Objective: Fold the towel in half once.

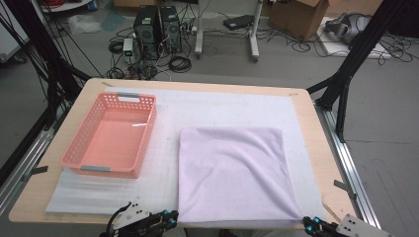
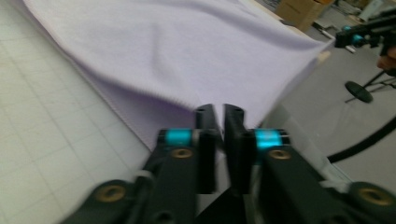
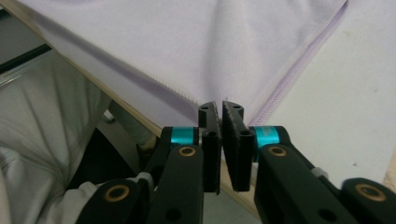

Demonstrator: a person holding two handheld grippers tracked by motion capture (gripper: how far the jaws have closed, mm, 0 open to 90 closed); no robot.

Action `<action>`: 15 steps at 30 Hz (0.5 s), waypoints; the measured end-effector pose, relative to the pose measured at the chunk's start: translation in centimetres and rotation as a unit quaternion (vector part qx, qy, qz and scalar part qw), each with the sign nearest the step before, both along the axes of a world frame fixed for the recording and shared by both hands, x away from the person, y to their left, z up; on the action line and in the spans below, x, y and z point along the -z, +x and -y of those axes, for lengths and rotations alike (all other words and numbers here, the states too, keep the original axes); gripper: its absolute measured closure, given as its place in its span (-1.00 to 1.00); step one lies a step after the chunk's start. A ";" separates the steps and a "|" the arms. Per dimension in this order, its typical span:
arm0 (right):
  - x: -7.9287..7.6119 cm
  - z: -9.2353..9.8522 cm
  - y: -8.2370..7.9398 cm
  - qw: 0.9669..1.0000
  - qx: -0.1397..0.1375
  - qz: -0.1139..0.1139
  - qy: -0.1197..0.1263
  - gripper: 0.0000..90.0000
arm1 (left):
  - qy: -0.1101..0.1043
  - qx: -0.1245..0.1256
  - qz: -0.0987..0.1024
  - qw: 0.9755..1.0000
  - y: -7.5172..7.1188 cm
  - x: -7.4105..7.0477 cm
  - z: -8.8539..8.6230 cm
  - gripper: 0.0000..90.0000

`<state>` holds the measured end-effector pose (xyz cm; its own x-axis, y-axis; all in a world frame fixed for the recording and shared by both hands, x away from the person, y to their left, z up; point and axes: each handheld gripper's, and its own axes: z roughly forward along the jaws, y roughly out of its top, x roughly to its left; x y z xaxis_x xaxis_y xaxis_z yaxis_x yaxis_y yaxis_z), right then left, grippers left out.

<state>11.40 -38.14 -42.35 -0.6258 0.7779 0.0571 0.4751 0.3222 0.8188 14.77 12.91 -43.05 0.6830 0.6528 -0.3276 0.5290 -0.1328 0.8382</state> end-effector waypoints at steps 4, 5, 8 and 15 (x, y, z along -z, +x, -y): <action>0.2 -0.3 1.2 1.000 0.011 -0.006 0.007 0.53 | 0.008 -0.029 0.007 1.000 2.2 0.2 0.0 0.18; 0.1 -0.3 1.6 1.000 0.012 -0.002 0.007 0.51 | 0.007 -0.034 0.009 0.999 2.8 0.2 0.0 0.13; 0.0 -0.3 3.2 1.000 0.020 0.003 0.008 0.50 | 0.007 -0.043 0.019 0.999 5.0 0.2 0.2 0.05; 0.2 -0.5 7.5 0.998 0.050 -0.003 0.025 0.44 | 0.009 -0.061 0.016 0.998 9.6 0.0 1.1 -0.02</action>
<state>18.95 -37.64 -42.60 -0.5443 0.8327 0.1014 0.5077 0.2308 0.8301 24.37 11.76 -43.10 0.6072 0.7375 -0.2956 0.5160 -0.0831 0.8526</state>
